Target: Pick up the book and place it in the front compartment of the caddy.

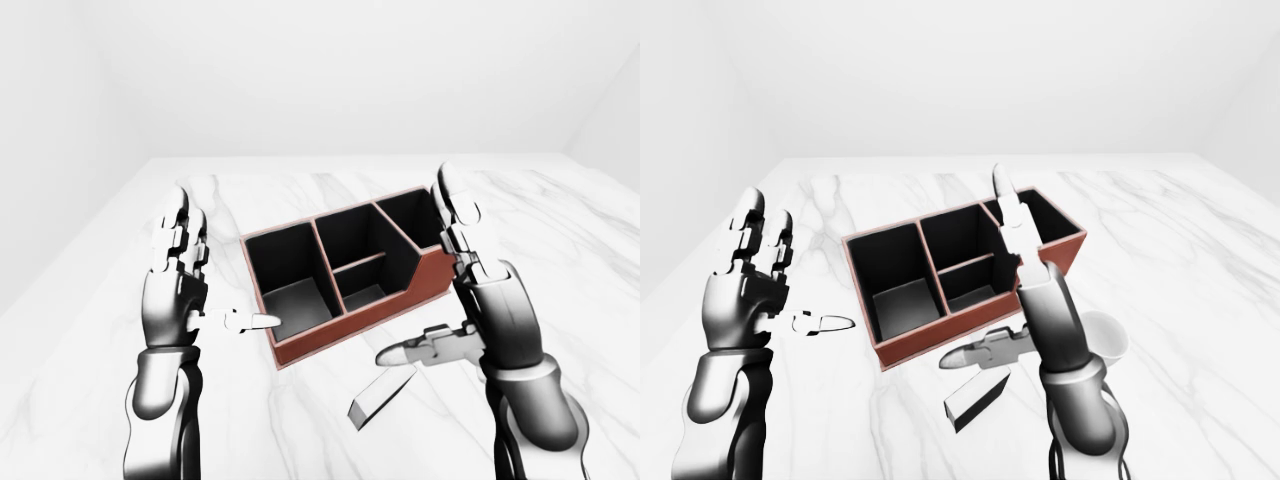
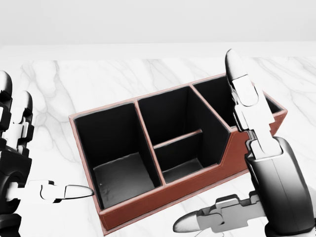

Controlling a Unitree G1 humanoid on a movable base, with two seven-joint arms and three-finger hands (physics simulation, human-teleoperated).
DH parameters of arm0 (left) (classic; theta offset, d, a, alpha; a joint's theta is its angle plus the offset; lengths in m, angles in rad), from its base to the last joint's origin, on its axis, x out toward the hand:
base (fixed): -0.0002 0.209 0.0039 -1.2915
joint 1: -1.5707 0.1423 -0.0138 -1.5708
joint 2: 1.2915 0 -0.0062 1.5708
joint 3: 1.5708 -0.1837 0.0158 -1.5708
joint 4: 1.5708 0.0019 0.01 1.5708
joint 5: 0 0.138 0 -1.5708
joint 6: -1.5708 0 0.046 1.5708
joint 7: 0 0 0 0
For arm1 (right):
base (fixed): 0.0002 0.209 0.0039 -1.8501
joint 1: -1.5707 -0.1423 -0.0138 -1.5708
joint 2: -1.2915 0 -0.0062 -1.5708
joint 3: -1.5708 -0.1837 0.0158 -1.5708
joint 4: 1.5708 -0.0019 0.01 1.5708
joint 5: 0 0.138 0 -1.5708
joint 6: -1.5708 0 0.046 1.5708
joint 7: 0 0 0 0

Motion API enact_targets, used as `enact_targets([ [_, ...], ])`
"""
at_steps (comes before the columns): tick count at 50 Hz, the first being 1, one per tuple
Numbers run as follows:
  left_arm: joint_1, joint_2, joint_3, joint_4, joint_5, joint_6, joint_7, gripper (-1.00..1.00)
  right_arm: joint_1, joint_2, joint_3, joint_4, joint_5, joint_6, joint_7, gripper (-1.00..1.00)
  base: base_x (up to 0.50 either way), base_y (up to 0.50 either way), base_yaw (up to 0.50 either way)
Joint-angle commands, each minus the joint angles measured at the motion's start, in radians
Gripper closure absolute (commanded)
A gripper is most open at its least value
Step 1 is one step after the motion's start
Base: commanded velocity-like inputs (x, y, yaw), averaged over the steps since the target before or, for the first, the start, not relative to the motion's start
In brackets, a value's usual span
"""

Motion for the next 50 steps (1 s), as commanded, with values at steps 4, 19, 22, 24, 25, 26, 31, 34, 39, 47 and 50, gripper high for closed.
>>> enact_targets([
  [4, 0.003, -0.001, -0.003, -0.001, 0.003, 0.0, 0.001, -1.0, -0.001, -0.003, -0.005, -0.007, -0.077, 0.0, 0.066, -1.0, 0.0, 0.0, 0.0],
  [19, 0.004, -0.002, -0.005, -0.002, 0.006, 0.0, 0.0, -1.0, 0.01, -0.002, -0.009, 0.007, -0.153, 0.0, 0.108, -1.0, 0.0, 0.0, 0.0],
  [22, 0.002, -0.001, -0.004, 0.003, 0.006, 0.0, 0.0, -1.0, 0.008, -0.003, -0.012, 0.009, -0.174, 0.0, 0.115, -1.0, 0.0, 0.0, 0.0],
  [24, 0.003, -0.001, -0.005, -0.004, 0.006, 0.0, 0.001, -1.0, 0.011, -0.007, -0.013, 0.009, -0.192, 0.0, 0.125, -1.0, 0.0, 0.0, 0.0],
  [25, 0.003, -0.002, -0.004, -0.003, 0.006, 0.0, 0.0, -1.0, 0.012, -0.006, -0.016, 0.009, -0.195, 0.0, 0.129, -1.0, 0.0, 0.0, 0.0],
  [26, 0.003, -0.001, -0.004, -0.005, 0.006, 0.0, 0.0, -1.0, 0.013, -0.005, -0.019, 0.011, -0.198, 0.0, 0.131, -1.0, 0.0, 0.0, 0.0],
  [31, 0.007, -0.003, -0.008, -0.003, 0.009, 0.0, 0.0, -1.0, 0.023, -0.001, -0.027, 0.009, -0.22, 0.0, 0.142, -1.0, 0.0, 0.0, 0.0],
  [34, 0.004, -0.002, -0.005, 0.003, 0.009, 0.0, 0.0, -1.0, 0.022, -0.001, -0.028, 0.007, -0.238, 0.0, 0.151, -1.0, 0.0, 0.0, 0.0],
  [39, 0.004, -0.002, -0.007, 0.004, 0.011, 0.0, 0.0, -1.0, 0.03, -0.004, -0.027, -0.011, -0.271, 0.0, 0.183, -1.0, 0.0, 0.0, 0.0],
  [47, 0.005, -0.003, -0.01, 0.015, 0.014, 0.0, 0.0, -1.0, 0.061, 0.003, -0.01, -0.022, -0.337, 0.0, 0.205, -1.0, 0.0, 0.0, 0.0],
  [50, 0.004, -0.002, -0.008, 0.011, 0.013, 0.0, 0.0, -1.0, 0.065, 0.005, -0.009, -0.032, -0.352, 0.0, 0.218, -1.0, 0.0, 0.0, 0.0],
])
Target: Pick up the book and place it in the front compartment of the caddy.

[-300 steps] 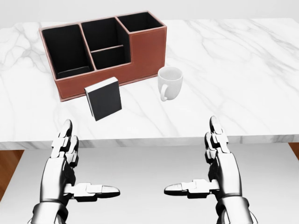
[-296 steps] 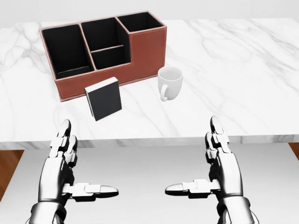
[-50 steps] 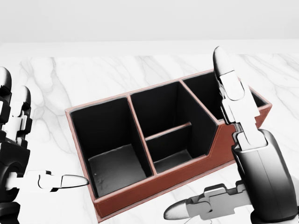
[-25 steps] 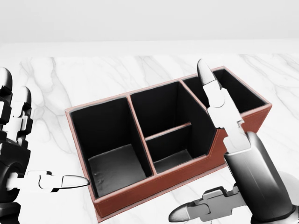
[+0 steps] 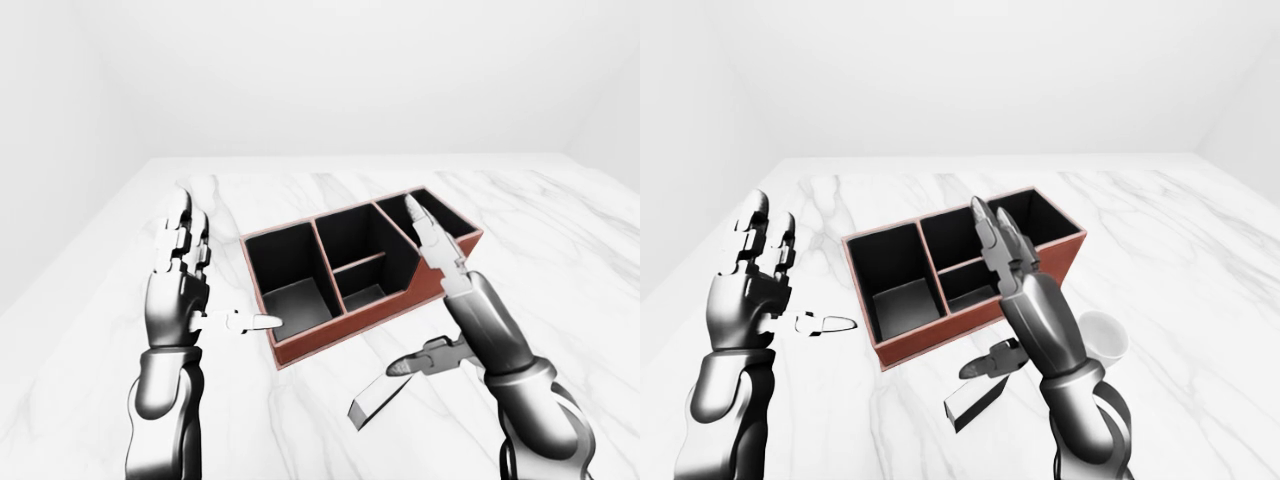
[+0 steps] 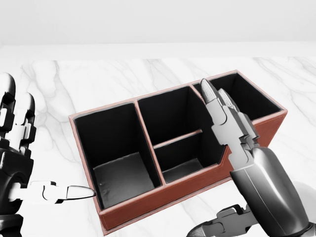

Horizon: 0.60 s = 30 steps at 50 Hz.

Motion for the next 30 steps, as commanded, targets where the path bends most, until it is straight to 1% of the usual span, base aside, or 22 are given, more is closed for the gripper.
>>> enact_targets([
  [1, -0.001, 0.0, -0.001, 0.009, 0.003, 0.0, 0.0, -1.0, 0.022, 0.004, 0.006, -0.022, -0.074, 0.0, 0.045, -1.0, 0.0, 0.0, 0.0],
  [19, 0.001, -0.001, -0.007, 0.015, 0.009, 0.0, 0.0, -1.0, 0.023, 0.009, -0.027, -0.056, -0.14, 0.0, 0.121, -1.0, 0.0, 0.0, 0.0],
  [30, 0.006, -0.003, -0.012, 0.015, 0.011, 0.0, -0.001, -1.0, 0.045, 0.014, -0.02, -0.033, -0.154, 0.0, 0.126, -1.0, 0.0, 0.0, 0.0],
])
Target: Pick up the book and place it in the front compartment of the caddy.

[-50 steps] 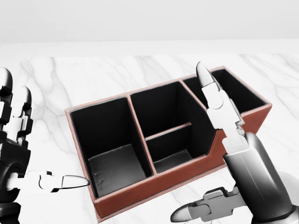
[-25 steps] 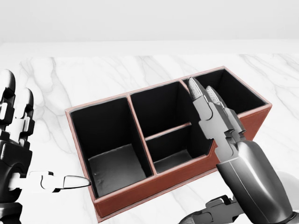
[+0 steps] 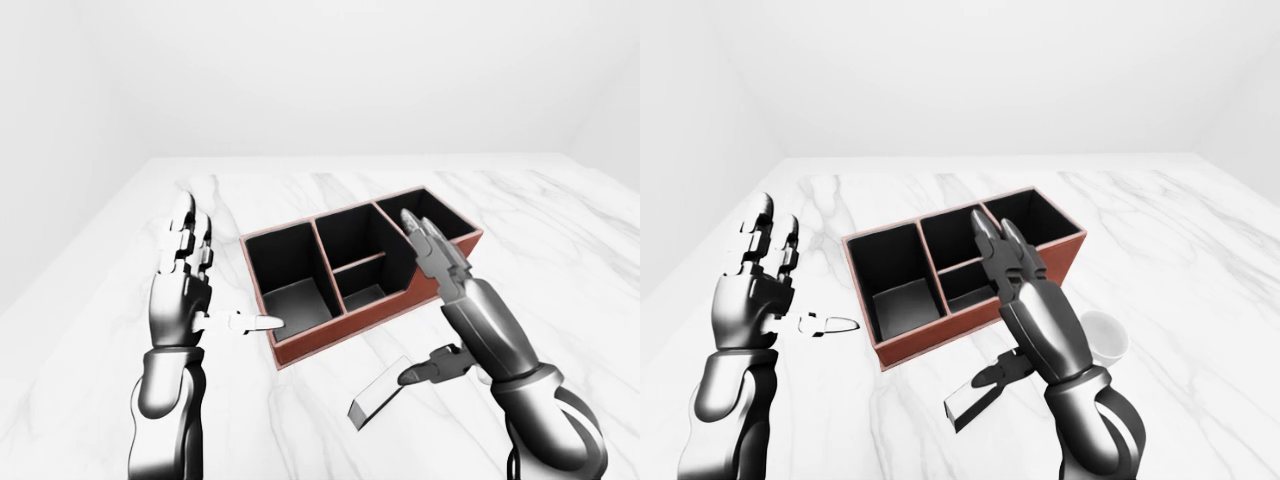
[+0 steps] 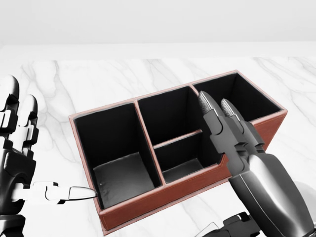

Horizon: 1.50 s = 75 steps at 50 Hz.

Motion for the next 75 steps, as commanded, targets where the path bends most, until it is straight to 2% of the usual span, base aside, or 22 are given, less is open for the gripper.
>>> enact_targets([
  [1, 0.004, -0.002, -0.006, 0.003, 0.004, 0.0, -0.001, -1.0, 0.013, 0.005, 0.002, 0.005, -0.025, 0.0, 0.022, -1.0, 0.0, 0.0, 0.0],
  [29, 0.001, 0.0, -0.005, 0.014, 0.008, 0.0, -0.002, -1.0, 0.071, 0.001, 0.033, 0.033, -0.05, 0.0, 0.024, -1.0, 0.0, 0.0, 0.0],
  [58, 0.002, -0.001, -0.006, 0.011, 0.011, 0.0, -0.004, -1.0, 0.121, -0.007, 0.067, 0.117, -0.081, 0.0, -0.047, -1.0, 0.0, 0.0, 0.0],
  [65, 0.003, -0.001, -0.007, 0.012, 0.012, 0.0, -0.004, -1.0, 0.133, -0.014, 0.083, 0.155, -0.087, -0.024, -0.075, -1.0, 0.0, 0.0, 0.0],
  [75, 0.002, 0.0, -0.006, 0.013, 0.013, 0.0, -0.005, -1.0, 0.14, -0.018, 0.099, 0.172, -0.098, -0.032, -0.088, -1.0, 0.0, 0.0, 0.0],
])
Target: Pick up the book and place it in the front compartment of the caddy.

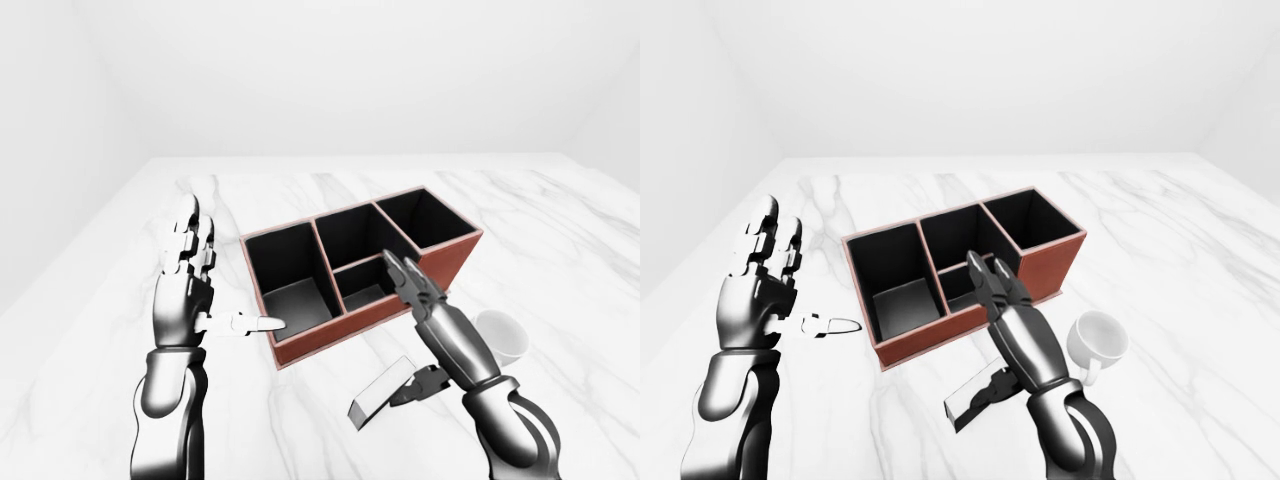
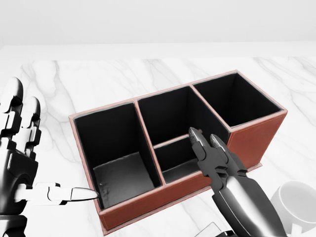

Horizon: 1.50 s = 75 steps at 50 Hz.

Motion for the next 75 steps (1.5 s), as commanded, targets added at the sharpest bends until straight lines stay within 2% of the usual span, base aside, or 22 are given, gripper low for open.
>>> enact_targets([
  [1, -0.001, 0.0, 0.001, 0.001, 0.001, 0.0, -0.001, -1.0, 0.013, -0.006, 0.02, 0.03, -0.013, -0.013, -0.024, -1.0, 0.0, 0.0, 0.0],
  [25, 0.006, -0.003, -0.006, 0.001, 0.007, 0.0, -0.002, -1.0, 0.032, -0.023, 0.052, 0.086, -0.039, -0.052, -0.064, -1.0, 0.0, 0.0, 0.0],
  [33, 0.005, -0.002, -0.004, -0.005, 0.004, 0.0, -0.002, -1.0, 0.035, -0.028, 0.056, 0.13, -0.045, -0.075, -0.092, -1.0, 0.0, 0.0, 0.0],
  [75, 0.006, -0.002, -0.005, 0.0, 0.005, 0.0, -0.002, -1.0, 0.059, -0.052, 0.098, 0.264, -0.076, -0.136, -0.187, -1.0, 0.0, 0.0, 0.0],
])
